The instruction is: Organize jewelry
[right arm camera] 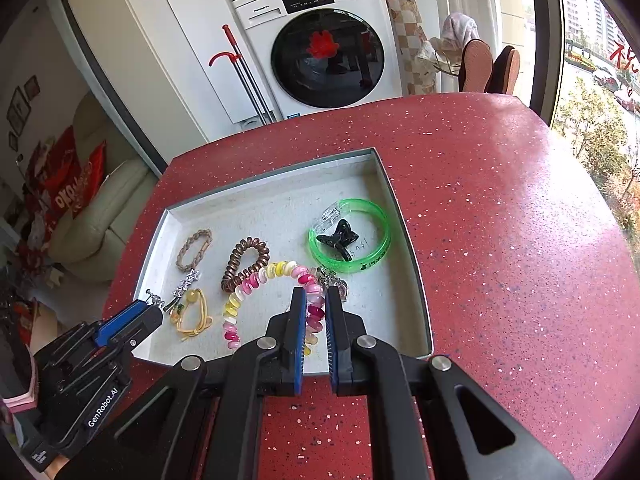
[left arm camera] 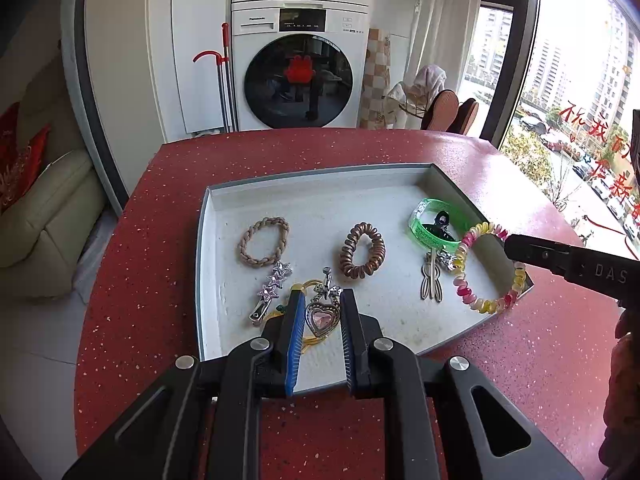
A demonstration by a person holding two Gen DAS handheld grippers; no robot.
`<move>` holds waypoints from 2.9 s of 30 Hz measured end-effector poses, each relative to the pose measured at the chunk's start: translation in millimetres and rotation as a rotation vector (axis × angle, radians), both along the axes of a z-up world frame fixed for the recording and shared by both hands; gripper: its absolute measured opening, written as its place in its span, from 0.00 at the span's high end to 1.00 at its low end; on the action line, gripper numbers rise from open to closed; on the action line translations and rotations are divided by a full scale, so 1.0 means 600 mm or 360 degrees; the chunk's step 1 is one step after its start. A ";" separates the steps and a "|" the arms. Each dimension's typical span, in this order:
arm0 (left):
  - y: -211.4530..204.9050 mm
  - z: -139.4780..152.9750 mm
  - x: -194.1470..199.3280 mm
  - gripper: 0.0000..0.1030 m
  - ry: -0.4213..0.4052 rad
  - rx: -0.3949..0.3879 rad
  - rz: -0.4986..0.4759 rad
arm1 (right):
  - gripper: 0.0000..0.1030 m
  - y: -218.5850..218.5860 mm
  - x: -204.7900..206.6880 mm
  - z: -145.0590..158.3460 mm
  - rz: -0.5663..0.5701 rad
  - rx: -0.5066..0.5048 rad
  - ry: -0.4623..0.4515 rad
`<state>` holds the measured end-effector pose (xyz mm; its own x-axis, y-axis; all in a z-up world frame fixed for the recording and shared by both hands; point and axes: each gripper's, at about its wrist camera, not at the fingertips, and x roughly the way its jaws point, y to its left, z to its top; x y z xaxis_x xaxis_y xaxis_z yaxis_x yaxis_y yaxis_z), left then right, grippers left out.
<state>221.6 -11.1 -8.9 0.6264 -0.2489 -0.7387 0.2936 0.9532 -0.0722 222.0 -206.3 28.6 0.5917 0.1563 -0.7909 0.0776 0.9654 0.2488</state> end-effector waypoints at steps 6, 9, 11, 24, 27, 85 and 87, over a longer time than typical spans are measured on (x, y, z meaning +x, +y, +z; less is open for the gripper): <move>-0.014 -0.012 0.017 0.66 0.0002 0.0045 0.0008 | 0.90 0.000 0.014 -0.010 -0.0019 -0.0039 0.0003; -0.014 -0.014 0.022 0.66 -0.0029 0.0088 0.0019 | 0.90 -0.003 0.020 -0.017 -0.0029 -0.0060 0.0019; -0.013 -0.017 0.026 0.66 -0.0018 0.0091 0.0022 | 0.90 -0.003 0.024 -0.023 -0.0028 -0.0055 0.0034; -0.034 -0.054 0.055 0.66 0.0025 0.0197 0.0050 | 0.90 0.008 0.049 -0.062 -0.0041 -0.0125 0.0094; -0.035 -0.063 0.061 0.66 0.0033 0.0221 0.0058 | 0.90 0.013 0.050 -0.072 -0.0031 -0.0138 0.0103; -0.011 -0.011 0.030 0.00 -0.0109 0.0178 0.0194 | 0.30 0.017 0.006 -0.032 0.0047 -0.0152 -0.0016; -0.012 -0.013 0.027 0.00 -0.0106 0.0191 0.0193 | 0.27 0.020 0.006 -0.032 0.0055 -0.0175 -0.0010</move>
